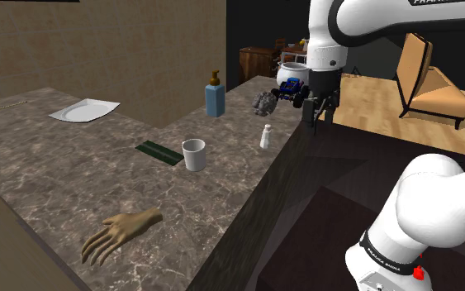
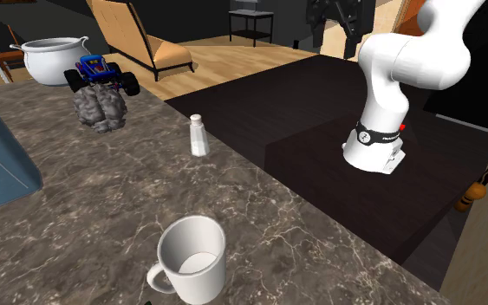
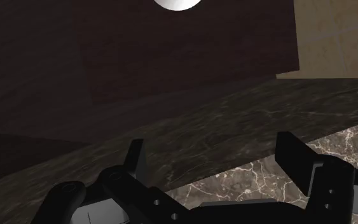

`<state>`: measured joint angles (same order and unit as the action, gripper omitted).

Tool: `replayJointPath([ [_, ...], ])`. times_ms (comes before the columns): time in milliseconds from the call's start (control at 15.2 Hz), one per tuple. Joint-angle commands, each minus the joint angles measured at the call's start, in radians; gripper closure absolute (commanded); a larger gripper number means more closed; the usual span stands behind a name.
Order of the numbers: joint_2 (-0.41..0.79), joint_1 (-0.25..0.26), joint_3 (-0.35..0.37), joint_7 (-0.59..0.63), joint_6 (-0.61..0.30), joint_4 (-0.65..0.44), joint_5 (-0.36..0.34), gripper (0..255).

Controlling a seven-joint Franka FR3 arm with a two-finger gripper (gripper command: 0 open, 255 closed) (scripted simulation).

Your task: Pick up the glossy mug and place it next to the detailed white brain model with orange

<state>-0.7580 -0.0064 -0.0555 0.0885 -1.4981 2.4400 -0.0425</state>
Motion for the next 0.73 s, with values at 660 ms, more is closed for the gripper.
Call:
replayJointPath([
  [660,0.328,0.028,0.056,0.118,-0.282,-0.094,0.078,0],
])
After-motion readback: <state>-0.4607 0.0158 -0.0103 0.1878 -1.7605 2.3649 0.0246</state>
